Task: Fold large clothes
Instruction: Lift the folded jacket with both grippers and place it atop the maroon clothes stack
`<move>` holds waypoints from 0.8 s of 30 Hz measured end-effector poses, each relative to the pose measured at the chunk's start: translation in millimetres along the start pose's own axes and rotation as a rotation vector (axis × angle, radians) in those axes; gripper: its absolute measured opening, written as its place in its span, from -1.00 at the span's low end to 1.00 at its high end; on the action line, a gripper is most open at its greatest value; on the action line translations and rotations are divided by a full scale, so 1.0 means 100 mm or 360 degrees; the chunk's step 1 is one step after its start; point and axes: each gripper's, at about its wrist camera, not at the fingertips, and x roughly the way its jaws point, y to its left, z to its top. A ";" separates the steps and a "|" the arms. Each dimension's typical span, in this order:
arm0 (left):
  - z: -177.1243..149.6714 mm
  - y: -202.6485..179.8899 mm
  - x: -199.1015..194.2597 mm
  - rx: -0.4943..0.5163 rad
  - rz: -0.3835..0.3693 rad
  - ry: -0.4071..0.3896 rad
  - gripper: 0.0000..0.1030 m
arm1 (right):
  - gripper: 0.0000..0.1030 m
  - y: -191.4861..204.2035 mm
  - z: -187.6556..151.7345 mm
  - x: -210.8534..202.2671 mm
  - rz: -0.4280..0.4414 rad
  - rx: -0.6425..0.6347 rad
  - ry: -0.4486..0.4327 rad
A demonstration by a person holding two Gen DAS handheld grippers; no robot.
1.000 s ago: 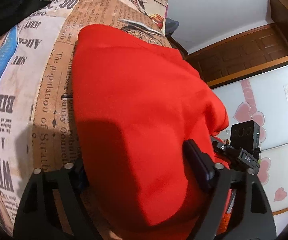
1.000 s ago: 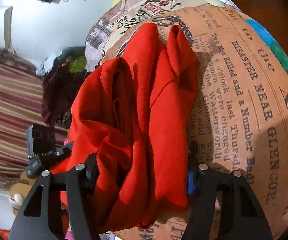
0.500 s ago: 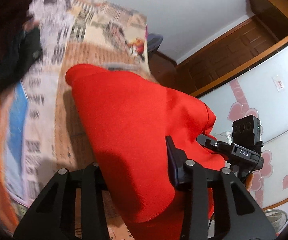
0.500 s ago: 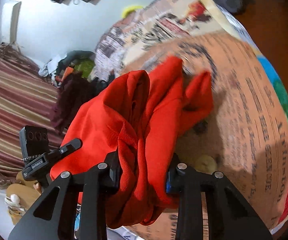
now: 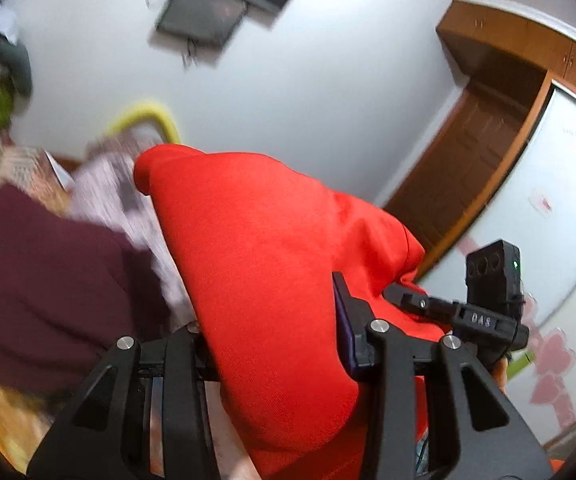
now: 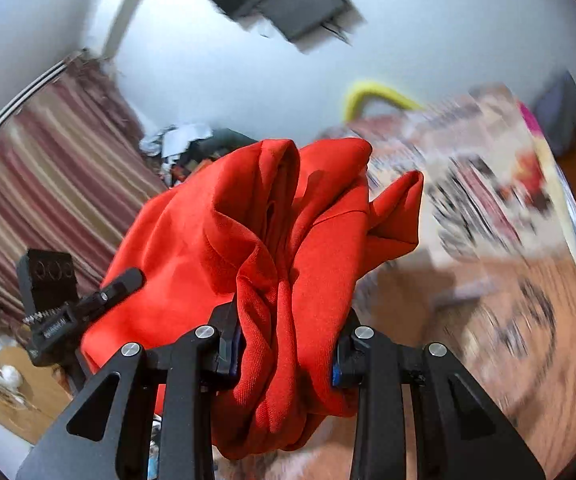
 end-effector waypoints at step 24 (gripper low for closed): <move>0.04 2.92 0.35 -0.0117 0.0584 0.0114 0.34 | -0.41 0.38 -0.16 2.74 0.0042 -0.0195 0.0341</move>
